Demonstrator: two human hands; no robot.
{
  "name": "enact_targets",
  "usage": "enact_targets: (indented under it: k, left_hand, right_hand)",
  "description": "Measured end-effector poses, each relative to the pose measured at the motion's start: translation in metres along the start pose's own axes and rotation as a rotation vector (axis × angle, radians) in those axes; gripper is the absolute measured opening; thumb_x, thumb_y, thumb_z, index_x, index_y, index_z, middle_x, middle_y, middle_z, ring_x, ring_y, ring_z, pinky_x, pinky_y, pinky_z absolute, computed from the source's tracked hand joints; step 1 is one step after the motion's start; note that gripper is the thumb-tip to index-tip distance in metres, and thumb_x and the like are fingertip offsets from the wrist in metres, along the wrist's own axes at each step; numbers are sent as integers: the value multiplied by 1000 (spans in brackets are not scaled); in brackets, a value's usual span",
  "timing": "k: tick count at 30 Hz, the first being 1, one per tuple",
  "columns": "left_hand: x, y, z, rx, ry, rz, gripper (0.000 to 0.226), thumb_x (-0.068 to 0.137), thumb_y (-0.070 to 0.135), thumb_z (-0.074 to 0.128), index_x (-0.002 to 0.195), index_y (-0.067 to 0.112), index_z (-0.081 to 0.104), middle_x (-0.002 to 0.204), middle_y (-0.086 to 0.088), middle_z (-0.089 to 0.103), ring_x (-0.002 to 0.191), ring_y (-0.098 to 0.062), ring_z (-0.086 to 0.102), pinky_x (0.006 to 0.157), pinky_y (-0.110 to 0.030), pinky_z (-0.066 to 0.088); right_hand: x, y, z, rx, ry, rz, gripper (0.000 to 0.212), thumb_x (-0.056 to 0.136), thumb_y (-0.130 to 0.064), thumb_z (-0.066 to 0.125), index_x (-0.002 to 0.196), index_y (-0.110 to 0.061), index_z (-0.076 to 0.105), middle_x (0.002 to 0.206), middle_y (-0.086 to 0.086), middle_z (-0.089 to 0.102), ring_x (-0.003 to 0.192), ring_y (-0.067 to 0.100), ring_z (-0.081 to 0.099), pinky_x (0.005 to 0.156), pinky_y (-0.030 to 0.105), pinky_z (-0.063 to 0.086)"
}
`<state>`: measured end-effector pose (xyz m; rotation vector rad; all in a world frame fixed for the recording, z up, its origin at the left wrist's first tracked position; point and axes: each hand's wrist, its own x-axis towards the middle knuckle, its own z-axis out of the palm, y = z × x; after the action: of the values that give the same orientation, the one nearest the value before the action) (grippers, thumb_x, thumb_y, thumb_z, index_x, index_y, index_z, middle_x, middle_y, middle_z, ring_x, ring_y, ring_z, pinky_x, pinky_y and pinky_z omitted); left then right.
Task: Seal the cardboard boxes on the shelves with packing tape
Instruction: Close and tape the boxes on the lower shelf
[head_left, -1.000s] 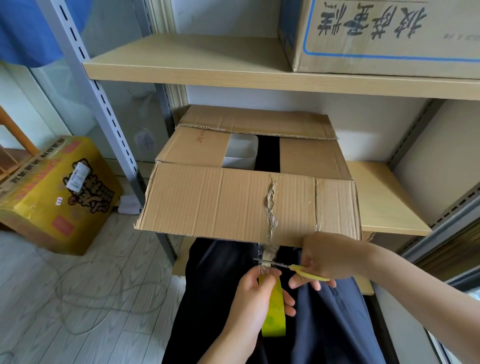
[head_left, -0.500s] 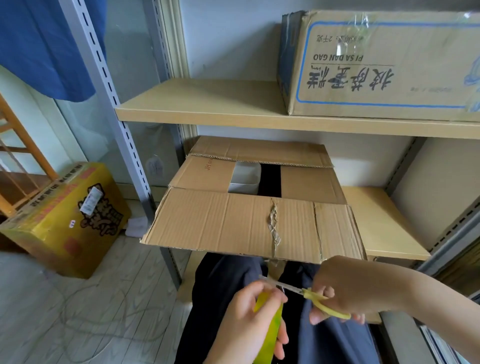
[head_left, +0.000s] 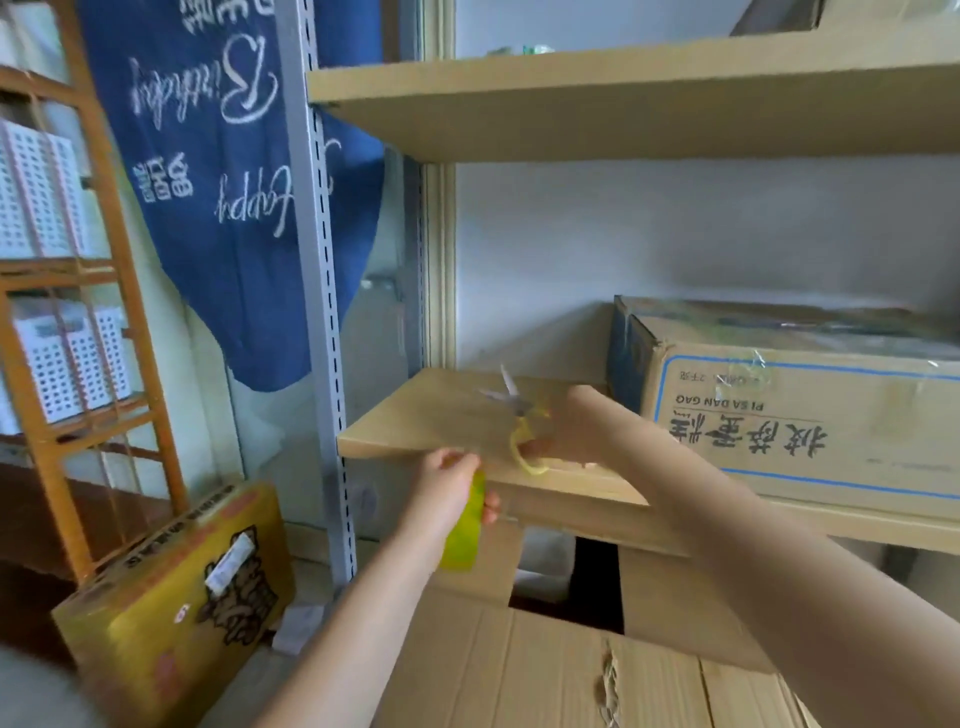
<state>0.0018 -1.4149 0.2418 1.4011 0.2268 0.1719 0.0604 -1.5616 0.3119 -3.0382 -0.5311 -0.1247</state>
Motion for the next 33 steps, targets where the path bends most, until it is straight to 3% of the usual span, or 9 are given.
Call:
enact_targets:
  k: [5, 10, 13, 16, 19, 23, 27, 31, 33]
  left_hand:
    - [22, -1, -8, -16, -38, -115, 22, 97, 9, 55, 111, -7, 57, 52, -14, 57, 32, -19, 49, 35, -21, 40]
    - [13, 11, -20, 17, -102, -97, 25, 97, 8, 56, 116, -9, 59, 52, -12, 58, 35, -17, 50, 38, -19, 42]
    - [10, 14, -23, 44, -147, -72, 24, 96, 10, 58, 115, -5, 61, 59, -13, 62, 41, -20, 54, 47, -22, 47]
    - [10, 17, -26, 80, -192, -53, 21, 96, 13, 59, 113, 1, 62, 65, -14, 67, 47, -23, 59, 57, -28, 51]
    - [10, 20, -28, 86, -209, -49, 24, 97, 10, 55, 117, -4, 58, 65, -15, 67, 48, -24, 60, 56, -30, 52]
    - [10, 20, -30, 10, -208, -91, 23, 98, 3, 52, 118, -7, 48, 59, -17, 61, 42, -22, 55, 45, -25, 47]
    - [13, 13, -39, 34, -173, -222, 33, 95, 22, 65, 109, -2, 47, 56, -13, 59, 41, -19, 51, 46, -24, 46]
    - [24, -8, -38, 188, -83, -207, 47, 93, 48, 63, 113, 6, 54, 59, -5, 63, 46, -15, 55, 62, -23, 49]
    - [28, -17, -34, 328, -43, -117, 44, 96, 55, 52, 110, 13, 58, 60, 1, 63, 44, -6, 57, 53, -14, 44]
  right_hand:
    - [50, -6, -11, 80, -175, 20, 42, 95, -44, 61, 77, -6, 59, 64, 5, 62, 50, 17, 61, 59, 27, 55]
    - [56, -14, -6, -147, 155, -5, 16, 93, -18, 62, 104, -7, 68, 84, 5, 62, 86, 28, 65, 70, 30, 47]
    - [54, -10, 2, -56, 249, -102, 32, 97, -42, 55, 98, -14, 71, 75, -2, 58, 70, 20, 56, 57, 25, 41]
    - [38, -18, 9, 381, 193, -314, 43, 84, -65, 59, 96, -26, 74, 86, -12, 69, 77, 4, 61, 69, 24, 50]
    - [26, -34, 19, 542, 185, -345, 17, 80, -39, 78, 85, -23, 77, 75, -9, 71, 70, 0, 62, 64, 14, 47]
    - [17, -51, 32, 428, 348, -266, 11, 84, -28, 69, 77, -20, 73, 73, -4, 67, 71, 13, 62, 66, 32, 52]
    - [14, -58, 32, 372, 492, -293, 12, 89, -25, 66, 81, -18, 70, 77, -10, 60, 75, 18, 59, 69, 34, 49]
    - [34, -52, 38, 403, 348, -218, 6, 81, -20, 72, 78, -16, 70, 69, -13, 56, 74, 20, 61, 64, 32, 51]
    - [40, -53, 50, 344, 338, -168, 13, 79, -27, 74, 88, -18, 70, 76, -9, 57, 84, 26, 64, 64, 33, 50]
